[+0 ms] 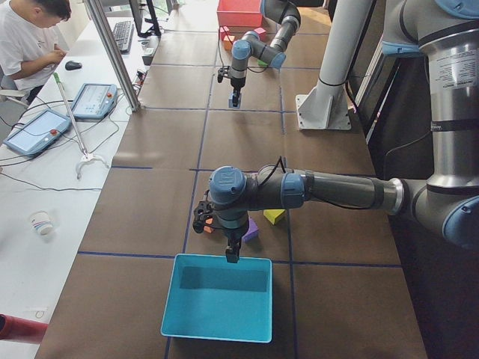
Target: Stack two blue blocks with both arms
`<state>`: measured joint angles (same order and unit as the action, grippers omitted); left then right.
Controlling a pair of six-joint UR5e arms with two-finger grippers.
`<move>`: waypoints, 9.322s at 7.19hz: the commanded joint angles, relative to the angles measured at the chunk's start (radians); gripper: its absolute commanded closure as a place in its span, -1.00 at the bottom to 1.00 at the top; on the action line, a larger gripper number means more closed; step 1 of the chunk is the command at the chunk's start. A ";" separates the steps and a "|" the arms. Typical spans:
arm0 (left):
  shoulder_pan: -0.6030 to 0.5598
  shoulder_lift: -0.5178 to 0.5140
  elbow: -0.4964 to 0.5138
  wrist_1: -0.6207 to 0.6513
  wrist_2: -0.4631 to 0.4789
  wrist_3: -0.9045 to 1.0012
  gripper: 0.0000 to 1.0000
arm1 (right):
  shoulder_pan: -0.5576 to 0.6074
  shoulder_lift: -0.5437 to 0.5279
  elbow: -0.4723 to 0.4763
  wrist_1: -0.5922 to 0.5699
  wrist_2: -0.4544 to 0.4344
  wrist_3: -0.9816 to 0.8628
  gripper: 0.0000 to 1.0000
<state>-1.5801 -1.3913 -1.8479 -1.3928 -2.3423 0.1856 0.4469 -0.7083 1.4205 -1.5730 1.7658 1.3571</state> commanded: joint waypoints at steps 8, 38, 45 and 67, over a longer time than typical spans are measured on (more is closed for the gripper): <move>0.005 -0.023 -0.002 -0.009 0.000 -0.003 -1.00 | 0.216 -0.009 0.185 -0.162 0.221 -0.205 -0.99; 0.734 -0.715 0.141 -0.228 0.239 -1.098 0.03 | 1.069 -1.022 0.472 -0.151 0.540 -1.664 -0.99; 1.085 -1.128 0.378 -0.132 0.555 -1.388 0.02 | 1.069 -1.022 0.472 -0.151 0.541 -1.664 -0.99; 0.583 -0.546 -0.079 0.002 0.188 -0.631 -1.00 | 1.067 -1.017 0.451 -0.151 0.541 -1.662 -1.00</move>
<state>-0.8574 -2.0960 -1.8933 -1.3882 -2.0963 -0.6914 1.5142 -1.7264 1.8731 -1.7242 2.3071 -0.3058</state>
